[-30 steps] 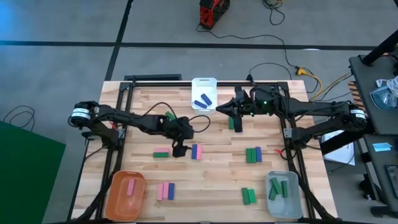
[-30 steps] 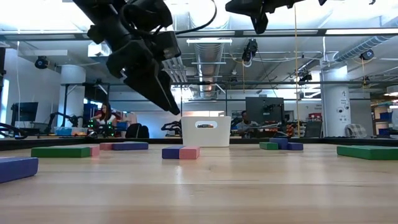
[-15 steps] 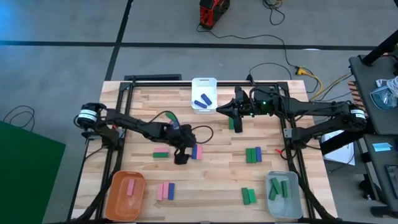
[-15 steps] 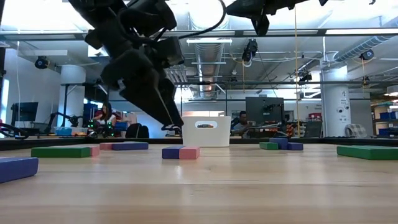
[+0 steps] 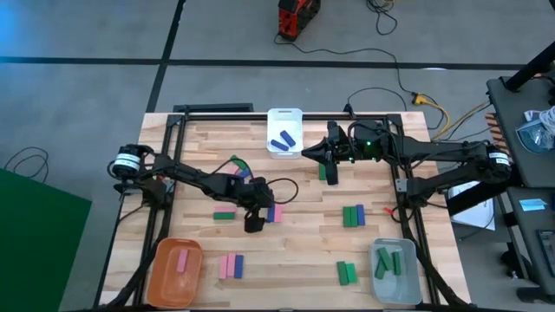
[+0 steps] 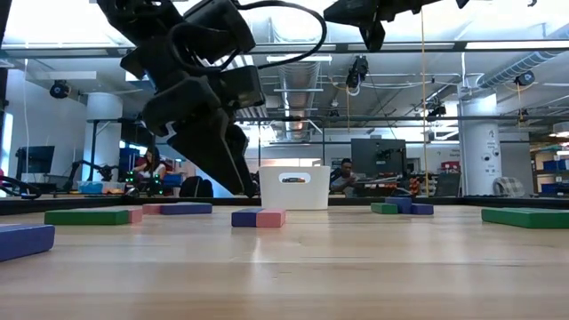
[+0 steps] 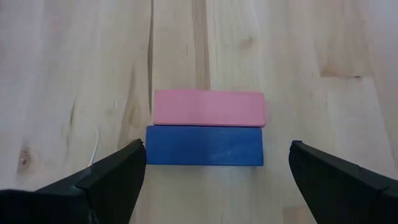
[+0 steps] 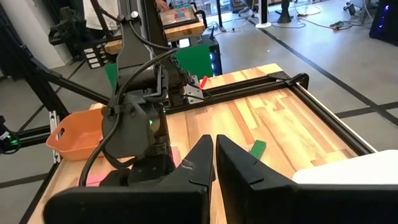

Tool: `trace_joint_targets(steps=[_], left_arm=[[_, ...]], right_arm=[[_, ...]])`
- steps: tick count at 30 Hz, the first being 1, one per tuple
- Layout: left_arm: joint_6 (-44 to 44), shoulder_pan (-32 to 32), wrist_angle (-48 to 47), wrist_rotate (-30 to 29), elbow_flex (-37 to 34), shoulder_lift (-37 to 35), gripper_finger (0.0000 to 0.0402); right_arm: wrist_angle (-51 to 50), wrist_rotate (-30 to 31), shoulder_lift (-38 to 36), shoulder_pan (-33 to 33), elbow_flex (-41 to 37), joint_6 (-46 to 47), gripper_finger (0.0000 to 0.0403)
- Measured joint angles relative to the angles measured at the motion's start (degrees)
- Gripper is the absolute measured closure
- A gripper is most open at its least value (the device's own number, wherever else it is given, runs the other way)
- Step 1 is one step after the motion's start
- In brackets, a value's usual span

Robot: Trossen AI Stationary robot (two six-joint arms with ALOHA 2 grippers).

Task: Sort blocks
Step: Put the blue block into the white bin

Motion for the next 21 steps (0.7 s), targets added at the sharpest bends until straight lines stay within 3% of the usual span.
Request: trace_joint_targets(steps=[10, 21], left_arm=[[2.13, 0.02, 1.68, -0.15, -0.04, 0.17, 0.0037], [-2.59, 0.02, -0.03, 2.12, -0.04, 0.22, 0.0037]], right_arm=[[-0.02, 0.00, 0.00, 0.00, -0.19, 0.04, 0.0390], [-0.04, 0.00, 0.00, 0.00, -0.28, 0.48, 0.0390]])
